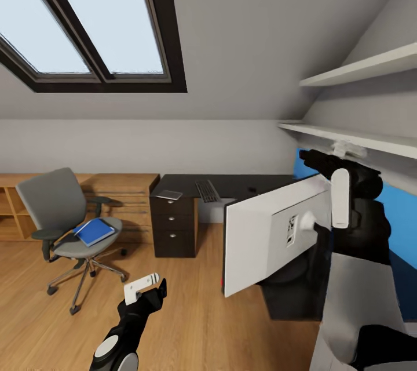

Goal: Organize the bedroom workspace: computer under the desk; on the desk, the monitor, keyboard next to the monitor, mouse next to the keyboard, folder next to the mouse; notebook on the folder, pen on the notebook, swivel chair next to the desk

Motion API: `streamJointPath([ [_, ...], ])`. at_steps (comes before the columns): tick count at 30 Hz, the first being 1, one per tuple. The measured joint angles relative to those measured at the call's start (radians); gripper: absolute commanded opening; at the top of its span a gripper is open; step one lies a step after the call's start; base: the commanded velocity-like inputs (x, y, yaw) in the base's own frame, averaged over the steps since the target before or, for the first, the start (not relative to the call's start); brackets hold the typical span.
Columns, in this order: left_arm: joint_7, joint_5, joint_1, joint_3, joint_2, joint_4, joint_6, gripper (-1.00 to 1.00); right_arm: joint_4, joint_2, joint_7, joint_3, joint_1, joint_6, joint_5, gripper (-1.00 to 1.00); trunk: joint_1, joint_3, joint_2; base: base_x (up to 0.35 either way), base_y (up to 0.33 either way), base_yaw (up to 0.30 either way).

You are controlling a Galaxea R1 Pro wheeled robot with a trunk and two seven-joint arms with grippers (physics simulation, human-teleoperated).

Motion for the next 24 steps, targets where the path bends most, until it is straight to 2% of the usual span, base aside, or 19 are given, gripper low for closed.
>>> streamJointPath([
  [2,0.000,0.000,0.000,-0.001,0.000,0.000,0.000,1.00,-0.003,-0.012,0.003,-0.103,0.036,0.000,-0.004,1.00,0.000,0.000,0.000,-0.208,-0.241,0.000],
  [3,0.000,0.000,0.000,-0.001,0.001,0.000,0.000,1.00,-0.003,-0.016,0.004,-0.127,0.046,-0.001,-0.008,1.00,0.000,0.000,0.000,-0.216,-0.241,0.000],
  [5,0.000,0.000,0.000,-0.001,0.001,0.000,0.000,1.00,-0.004,-0.030,0.017,-0.210,0.100,-0.001,-0.005,1.00,0.000,0.000,0.000,-0.222,-0.242,0.000],
  [7,0.000,0.000,0.000,-0.001,0.001,0.000,0.000,1.00,-0.004,-0.035,0.043,-0.251,0.159,-0.017,-0.008,1.00,0.000,0.000,0.000,-0.224,-0.242,0.000],
  [8,0.000,0.000,0.000,-0.001,0.000,0.000,0.000,1.00,-0.005,-0.036,0.050,-0.258,0.177,-0.028,-0.009,1.00,0.000,0.000,0.000,-0.228,-0.227,0.000],
  [9,0.000,0.000,0.000,-0.002,0.000,0.001,0.001,1.00,-0.005,-0.037,0.075,-0.272,0.250,-0.106,-0.003,1.00,0.000,0.000,0.000,-0.227,-0.174,0.000],
  [12,-0.001,0.000,0.000,-0.001,0.001,0.002,0.001,1.00,-0.005,-0.037,0.107,-0.273,0.370,-0.243,-0.005,1.00,0.000,0.000,0.000,-0.165,-0.095,0.000],
  [14,-0.001,0.000,0.000,0.000,0.001,0.002,0.001,1.00,0.003,-0.037,0.141,-0.255,0.437,-0.314,-0.004,1.00,0.000,0.000,0.000,-0.071,-0.037,0.000],
  [15,-0.001,0.000,0.000,0.001,0.001,0.002,0.001,1.00,0.022,-0.036,0.169,-0.236,0.469,-0.358,-0.003,1.00,0.000,0.000,0.000,-0.028,-0.015,0.000],
  [16,-0.001,-0.001,0.000,0.002,0.001,0.002,0.000,1.00,0.077,-0.037,0.205,-0.200,0.499,-0.431,0.007,1.00,0.000,0.000,0.000,-0.012,-0.006,0.000],
  [17,-0.001,-0.001,0.000,0.006,0.002,0.001,0.000,1.00,0.159,-0.037,0.231,-0.164,0.518,-0.535,0.053,1.00,0.000,0.000,0.000,-0.009,-0.005,0.000],
  [20,-0.001,-0.001,0.000,0.009,0.004,0.000,0.001,1.00,0.236,-0.034,0.244,-0.145,0.527,-0.631,0.106,1.00,0.000,0.000,0.000,-0.004,-0.002,0.000],
  [23,-0.001,-0.001,0.000,0.010,0.005,-0.002,0.002,1.00,0.299,-0.033,0.247,-0.139,0.529,-0.703,0.130,1.00,0.000,0.000,0.000,-0.001,-0.001,0.000],
  [24,-0.001,-0.001,0.000,0.010,0.005,-0.004,0.003,1.00,0.344,-0.032,0.249,-0.137,0.530,-0.753,0.138,1.00,0.000,0.000,0.000,0.000,0.000,0.000],
])
